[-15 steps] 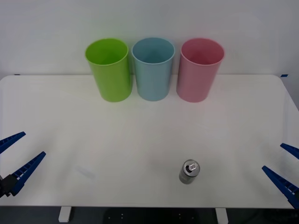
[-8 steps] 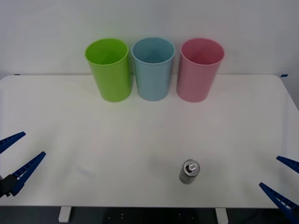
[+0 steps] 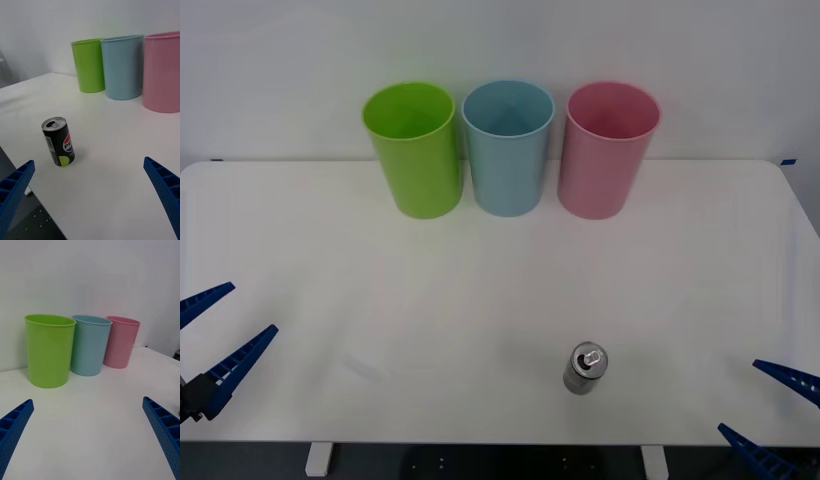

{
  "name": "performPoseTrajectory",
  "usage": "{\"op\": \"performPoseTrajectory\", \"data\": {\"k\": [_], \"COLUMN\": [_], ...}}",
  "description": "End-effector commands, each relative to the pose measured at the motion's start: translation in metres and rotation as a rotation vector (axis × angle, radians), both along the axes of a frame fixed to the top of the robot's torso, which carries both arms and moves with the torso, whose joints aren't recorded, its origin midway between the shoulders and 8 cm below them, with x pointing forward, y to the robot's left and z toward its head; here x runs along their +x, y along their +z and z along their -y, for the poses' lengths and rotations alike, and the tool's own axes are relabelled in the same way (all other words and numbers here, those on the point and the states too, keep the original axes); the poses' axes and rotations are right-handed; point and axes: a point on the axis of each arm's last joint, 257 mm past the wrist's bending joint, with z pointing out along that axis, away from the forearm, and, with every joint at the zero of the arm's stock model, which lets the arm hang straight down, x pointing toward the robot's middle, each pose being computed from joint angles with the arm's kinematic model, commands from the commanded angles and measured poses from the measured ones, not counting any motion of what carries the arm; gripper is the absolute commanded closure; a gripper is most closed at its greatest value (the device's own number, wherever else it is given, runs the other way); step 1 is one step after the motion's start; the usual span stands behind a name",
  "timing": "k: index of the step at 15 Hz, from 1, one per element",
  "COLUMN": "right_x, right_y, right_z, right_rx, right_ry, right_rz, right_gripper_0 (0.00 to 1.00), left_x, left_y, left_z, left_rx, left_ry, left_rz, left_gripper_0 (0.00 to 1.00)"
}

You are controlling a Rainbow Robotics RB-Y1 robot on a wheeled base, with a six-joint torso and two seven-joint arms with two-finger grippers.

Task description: Grasp the object on the table and drop it into the matching bin: aluminum can to the light blue bin, PET bottle to the pink bin.

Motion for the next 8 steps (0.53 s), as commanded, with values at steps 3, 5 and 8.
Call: {"op": "performPoseTrajectory", "data": {"k": [3, 5, 8], "right_x": [0.013, 0.022, 0.033], "right_y": [-0.020, -0.027, -0.038], "right_z": [-0.027, -0.040, -0.061], "right_rx": [0.001, 0.003, 0.003], "right_ry": [0.025, 0.025, 0.023], "right_rz": [-0.024, -0.030, -0.040], "right_gripper_0": [0.00, 0.00, 0.00], "left_x": [0.000, 0.000, 0.000], "left_y": [0.000, 0.000, 0.000], "left_z": [0.000, 0.000, 0.000], "left_rx": [0.000, 0.000, 0.000], "left_ry": [0.000, 0.000, 0.000], "left_rz": [0.000, 0.000, 0.000], "left_gripper_0": [0.00, 0.00, 0.00]}}
